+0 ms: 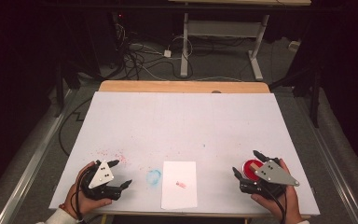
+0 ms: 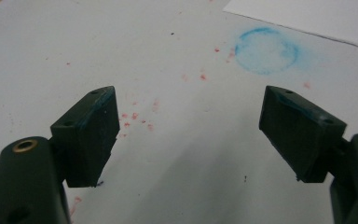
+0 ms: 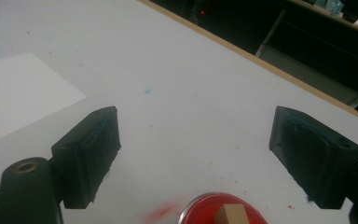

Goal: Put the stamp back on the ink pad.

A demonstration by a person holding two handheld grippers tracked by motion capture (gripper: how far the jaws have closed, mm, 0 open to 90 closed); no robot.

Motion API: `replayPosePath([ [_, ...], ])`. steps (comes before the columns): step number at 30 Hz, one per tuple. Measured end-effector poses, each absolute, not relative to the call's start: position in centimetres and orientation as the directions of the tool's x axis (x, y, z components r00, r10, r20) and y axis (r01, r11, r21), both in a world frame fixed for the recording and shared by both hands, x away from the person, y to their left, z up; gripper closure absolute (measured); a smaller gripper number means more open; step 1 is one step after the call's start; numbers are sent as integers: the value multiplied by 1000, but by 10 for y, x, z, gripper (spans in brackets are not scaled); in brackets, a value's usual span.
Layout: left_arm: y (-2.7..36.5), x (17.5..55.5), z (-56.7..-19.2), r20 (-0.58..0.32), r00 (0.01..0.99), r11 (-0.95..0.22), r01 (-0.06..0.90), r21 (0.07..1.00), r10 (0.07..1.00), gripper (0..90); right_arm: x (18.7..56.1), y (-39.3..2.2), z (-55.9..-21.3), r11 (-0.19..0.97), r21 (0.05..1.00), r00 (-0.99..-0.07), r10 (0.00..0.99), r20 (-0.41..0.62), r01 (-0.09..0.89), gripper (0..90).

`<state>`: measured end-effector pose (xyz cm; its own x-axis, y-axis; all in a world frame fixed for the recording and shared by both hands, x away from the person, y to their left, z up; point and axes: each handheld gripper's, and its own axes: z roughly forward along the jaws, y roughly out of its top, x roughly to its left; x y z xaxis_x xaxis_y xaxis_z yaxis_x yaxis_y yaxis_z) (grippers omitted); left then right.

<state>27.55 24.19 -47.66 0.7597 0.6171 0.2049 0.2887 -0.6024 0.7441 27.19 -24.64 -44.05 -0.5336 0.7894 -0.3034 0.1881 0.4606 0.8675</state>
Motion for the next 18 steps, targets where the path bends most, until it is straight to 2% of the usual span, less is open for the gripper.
replayPosePath([
  [18, 241, 274, -472, 227, 740, -575, 254, 778, 634, 159, 266, -246, -453, 484, 856, -545, 775, -321, 184, 163],
])
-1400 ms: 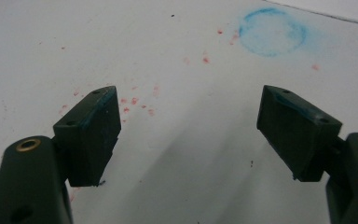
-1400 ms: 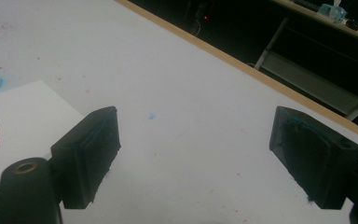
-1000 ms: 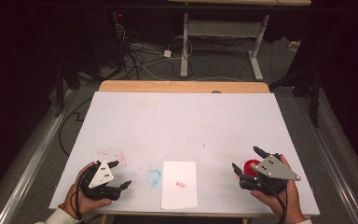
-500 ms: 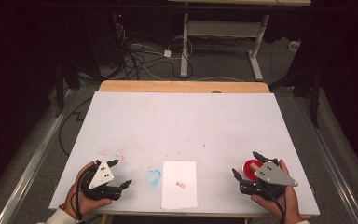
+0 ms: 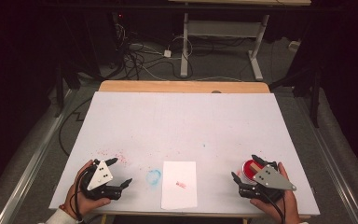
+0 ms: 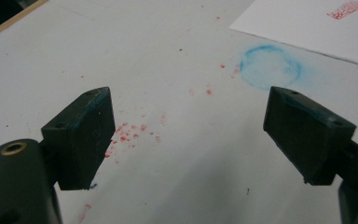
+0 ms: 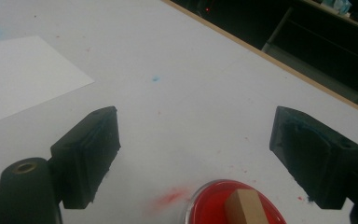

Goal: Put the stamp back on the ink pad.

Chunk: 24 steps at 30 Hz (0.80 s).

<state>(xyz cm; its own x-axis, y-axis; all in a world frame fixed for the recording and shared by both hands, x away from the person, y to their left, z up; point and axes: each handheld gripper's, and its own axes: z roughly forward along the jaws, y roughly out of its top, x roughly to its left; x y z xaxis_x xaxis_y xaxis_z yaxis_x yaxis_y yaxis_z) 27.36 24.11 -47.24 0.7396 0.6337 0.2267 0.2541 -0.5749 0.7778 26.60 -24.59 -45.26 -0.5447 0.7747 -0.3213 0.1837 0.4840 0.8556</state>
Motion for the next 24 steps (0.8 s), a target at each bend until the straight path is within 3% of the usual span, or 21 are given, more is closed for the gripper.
replayPosePath([
  [24, 242, 273, -474, 237, 738, -591, 261, 763, 632, 159, 266, -241, -453, 502, 849, -557, 758, -341, 164, 164],
])
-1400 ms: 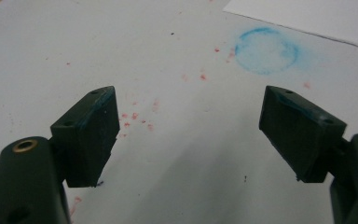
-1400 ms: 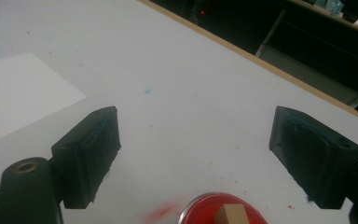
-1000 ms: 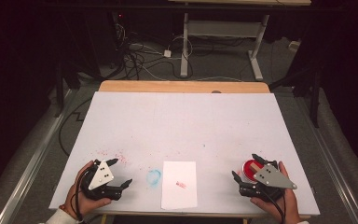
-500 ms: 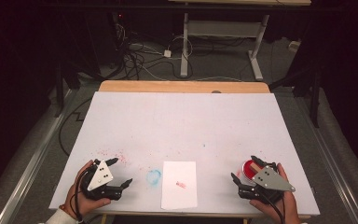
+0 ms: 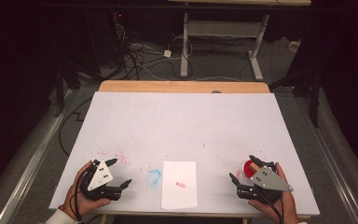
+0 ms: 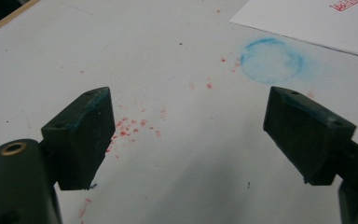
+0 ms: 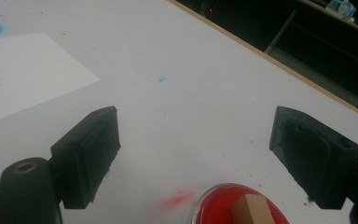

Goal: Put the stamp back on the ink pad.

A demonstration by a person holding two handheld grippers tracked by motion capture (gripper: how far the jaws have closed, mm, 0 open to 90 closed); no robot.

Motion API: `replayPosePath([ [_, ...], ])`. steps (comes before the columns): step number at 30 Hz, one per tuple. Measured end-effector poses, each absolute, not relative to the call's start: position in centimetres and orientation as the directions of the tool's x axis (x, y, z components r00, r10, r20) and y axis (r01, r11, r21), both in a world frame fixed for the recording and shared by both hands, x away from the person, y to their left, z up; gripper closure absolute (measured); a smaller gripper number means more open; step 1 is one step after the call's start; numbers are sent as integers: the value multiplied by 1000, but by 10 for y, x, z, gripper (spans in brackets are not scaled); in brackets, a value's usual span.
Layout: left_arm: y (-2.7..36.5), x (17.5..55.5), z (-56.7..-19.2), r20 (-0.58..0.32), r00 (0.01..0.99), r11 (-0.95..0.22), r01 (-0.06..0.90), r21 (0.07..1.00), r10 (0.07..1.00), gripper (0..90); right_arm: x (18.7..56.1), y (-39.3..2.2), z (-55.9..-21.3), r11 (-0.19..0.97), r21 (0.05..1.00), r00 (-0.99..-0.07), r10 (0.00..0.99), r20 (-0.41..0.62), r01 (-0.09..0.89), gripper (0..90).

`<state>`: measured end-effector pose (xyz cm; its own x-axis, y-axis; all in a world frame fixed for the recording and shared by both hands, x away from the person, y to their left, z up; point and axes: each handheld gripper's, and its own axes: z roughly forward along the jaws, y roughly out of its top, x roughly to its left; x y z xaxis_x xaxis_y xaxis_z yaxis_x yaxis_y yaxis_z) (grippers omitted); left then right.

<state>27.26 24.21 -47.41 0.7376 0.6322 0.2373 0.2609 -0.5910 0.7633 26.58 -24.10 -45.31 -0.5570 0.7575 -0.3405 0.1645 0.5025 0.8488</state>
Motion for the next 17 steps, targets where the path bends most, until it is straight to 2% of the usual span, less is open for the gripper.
replayPosePath([
  [17, 245, 270, -476, 224, 724, -585, 292, 757, 652, 159, 270, -237, -452, 497, 854, -576, 747, -332, 154, 164],
])
